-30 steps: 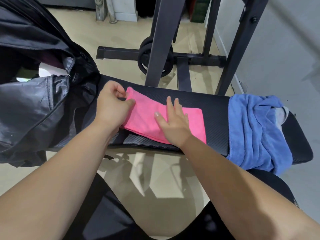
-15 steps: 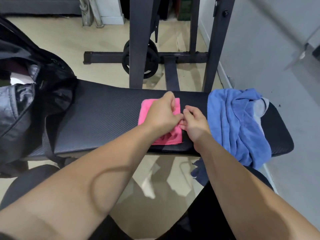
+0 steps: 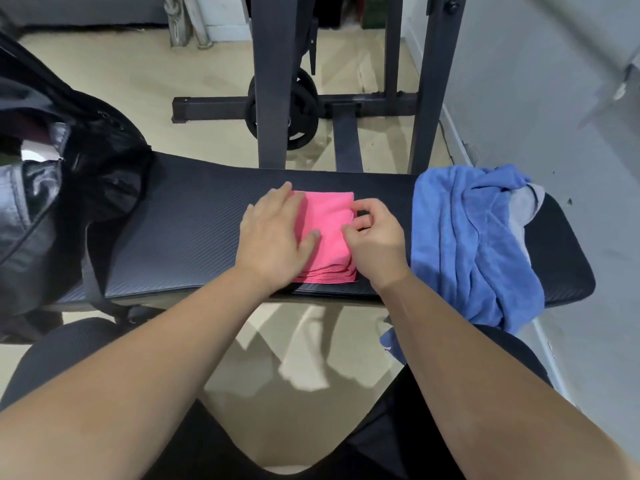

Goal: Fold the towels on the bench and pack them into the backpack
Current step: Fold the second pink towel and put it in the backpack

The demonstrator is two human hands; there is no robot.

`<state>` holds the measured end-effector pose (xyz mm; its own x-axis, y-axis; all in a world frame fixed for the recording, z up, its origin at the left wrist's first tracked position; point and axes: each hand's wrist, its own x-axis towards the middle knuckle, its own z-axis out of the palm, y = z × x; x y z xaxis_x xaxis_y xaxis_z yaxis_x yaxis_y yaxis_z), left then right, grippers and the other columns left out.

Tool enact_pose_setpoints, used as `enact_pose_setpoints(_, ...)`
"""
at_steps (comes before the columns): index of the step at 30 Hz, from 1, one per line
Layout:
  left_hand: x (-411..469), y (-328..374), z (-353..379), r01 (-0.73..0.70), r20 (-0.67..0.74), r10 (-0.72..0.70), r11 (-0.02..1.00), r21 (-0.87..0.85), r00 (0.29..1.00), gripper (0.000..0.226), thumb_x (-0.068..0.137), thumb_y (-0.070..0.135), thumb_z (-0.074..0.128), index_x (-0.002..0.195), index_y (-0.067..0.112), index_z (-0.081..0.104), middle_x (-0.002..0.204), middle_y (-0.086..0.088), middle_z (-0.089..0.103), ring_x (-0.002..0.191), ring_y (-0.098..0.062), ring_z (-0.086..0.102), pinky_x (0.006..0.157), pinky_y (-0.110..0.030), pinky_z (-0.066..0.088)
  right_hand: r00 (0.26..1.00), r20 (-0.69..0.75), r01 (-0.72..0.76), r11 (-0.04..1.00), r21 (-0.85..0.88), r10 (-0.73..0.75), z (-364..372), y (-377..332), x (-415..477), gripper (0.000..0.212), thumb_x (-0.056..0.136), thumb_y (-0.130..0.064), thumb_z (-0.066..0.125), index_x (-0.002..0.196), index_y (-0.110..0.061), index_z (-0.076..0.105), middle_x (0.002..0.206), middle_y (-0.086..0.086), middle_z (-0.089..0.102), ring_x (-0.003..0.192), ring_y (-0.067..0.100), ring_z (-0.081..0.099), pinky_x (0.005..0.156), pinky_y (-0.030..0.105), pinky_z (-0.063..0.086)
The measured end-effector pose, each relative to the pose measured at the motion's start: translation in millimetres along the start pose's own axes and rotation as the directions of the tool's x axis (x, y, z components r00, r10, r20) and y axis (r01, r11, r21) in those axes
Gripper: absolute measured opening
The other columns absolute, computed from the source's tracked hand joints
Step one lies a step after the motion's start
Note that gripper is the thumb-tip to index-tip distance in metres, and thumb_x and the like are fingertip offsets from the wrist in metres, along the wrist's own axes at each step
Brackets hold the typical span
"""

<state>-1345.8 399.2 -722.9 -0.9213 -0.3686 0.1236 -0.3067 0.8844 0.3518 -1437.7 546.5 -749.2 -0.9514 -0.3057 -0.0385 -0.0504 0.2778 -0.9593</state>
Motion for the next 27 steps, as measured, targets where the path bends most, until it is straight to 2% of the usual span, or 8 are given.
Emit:
enact_pose_setpoints(3, 0.3, 3.4, 8.6, -0.040, 0.196, 0.010, 0.987, 0.153, 0.980, 0.088, 0.093, 0.070, 0.035, 0.159, 0.018, 0.014, 0.169, -0.002, 0.000, 0.155, -0.025, -0.003, 0.121, -0.059, 0.002, 1.000, 0.008, 0.017, 0.999, -0.049, -0.017, -8.7, -1.4, 0.8, 0.029, 0.081, -0.003, 0.061, 0.092, -0.029, 0.064, 0.072, -0.003, 0.058, 0.066, 0.010, 0.052, 0.066, 0.025, 0.046)
enact_pose_setpoints(7, -2.4, 1.4, 26.0, -0.065, 0.326, -0.026, 0.961, 0.267, 0.945, 0.100, 0.089, 0.080, 0.019, 0.160, 0.015, -0.007, 0.167, -0.001, -0.018, 0.153, -0.024, -0.020, 0.121, -0.062, -0.004, 0.995, 0.095, 0.003, 0.950, -0.314, 0.029, -17.4, 3.1, 2.6, 0.027, 0.084, -0.013, 0.065, 0.110, -0.020, 0.065, 0.085, -0.007, 0.055, 0.076, 0.008, 0.053, 0.074, 0.027, 0.043)
enact_pose_setpoints(10, -4.3, -0.1, 32.9, -0.047, 0.329, -0.045, 0.963, 0.266, 0.943, 0.103, 0.086, 0.082, 0.012, 0.160, 0.013, -0.010, 0.167, -0.003, -0.020, 0.152, -0.024, -0.024, 0.120, -0.061, -0.007, 0.972, 0.055, 0.223, 0.826, -0.517, -0.228, -15.2, -1.7, 1.4, 0.041, 0.089, -0.030, 0.063, 0.130, -0.024, 0.060, 0.118, 0.001, 0.055, 0.106, 0.020, 0.054, 0.091, 0.037, 0.046)
enact_pose_setpoints(12, -3.9, -0.7, 33.7, -0.030, 0.325, -0.053, 0.970, 0.243, 0.944, 0.106, 0.083, 0.084, 0.007, 0.159, 0.012, -0.010, 0.167, -0.003, -0.020, 0.151, -0.024, -0.025, 0.121, -0.060, -0.008, 0.899, 0.205, 0.427, 0.677, -0.599, -0.386, -10.2, -8.0, 4.6, 0.049, 0.094, -0.035, 0.056, 0.141, -0.023, 0.055, 0.141, 0.003, 0.051, 0.130, 0.027, 0.046, 0.107, 0.046, 0.039)
enact_pose_setpoints(15, -3.7, -2.5, 33.3, -0.014, 0.330, -0.057, 0.978, 0.208, 0.942, 0.108, 0.081, 0.084, 0.006, 0.159, 0.011, -0.011, 0.167, -0.004, -0.020, 0.151, -0.023, -0.026, 0.121, -0.059, -0.008, 0.842, 0.527, 0.519, 0.444, -0.731, -0.117, -5.4, -4.1, 14.6, 0.059, 0.105, -0.047, 0.034, 0.160, -0.028, 0.023, 0.169, -0.004, 0.011, 0.156, 0.024, 0.002, 0.124, 0.055, 0.001)
enact_pose_setpoints(19, -3.1, -7.9, 33.1, -0.042, 0.334, -0.023, 0.982, 0.184, 0.942, 0.110, 0.082, 0.086, 0.012, 0.159, 0.010, -0.010, 0.167, -0.004, -0.020, 0.151, -0.022, -0.025, 0.122, -0.058, -0.007, 0.814, 0.575, 0.479, 0.472, -0.740, 0.076, -7.4, 11.7, 21.1, 0.065, 0.104, -0.058, 0.018, 0.160, -0.036, -0.006, 0.167, -0.013, -0.016, 0.155, 0.024, -0.016, 0.121, 0.059, -0.013)
enact_pose_setpoints(24, -6.3, -27.0, 24.4, -0.139, 0.305, 0.095, 0.982, 0.127, 0.948, 0.106, 0.084, 0.084, 0.022, 0.161, 0.015, -0.004, 0.168, -0.001, -0.013, 0.153, -0.019, -0.018, 0.122, -0.056, -0.007, 0.846, 0.528, 0.452, 0.421, -0.786, 0.076, -6.3, 4.4, 14.2, 0.069, 0.101, -0.064, 0.019, 0.161, -0.036, -0.001, 0.169, -0.008, 0.002, 0.155, 0.030, -0.007, 0.121, 0.059, -0.009)
enact_pose_setpoints(27, -20.5, -39.9, 13.1, -0.083, 0.197, 0.066, 0.993, 0.080, 0.978, 0.103, 0.083, 0.082, 0.022, 0.161, 0.016, 0.009, 0.169, 0.000, 0.002, 0.155, -0.020, -0.004, 0.123, -0.054, -0.002, 0.902, 0.429, 0.402, 0.263, -0.877, 0.051, -3.2, -10.6, -8.2, 0.079, 0.096, -0.071, 0.026, 0.158, -0.022, 0.024, 0.151, 0.007, 0.037, 0.140, 0.035, 0.029, 0.117, 0.059, 0.017)
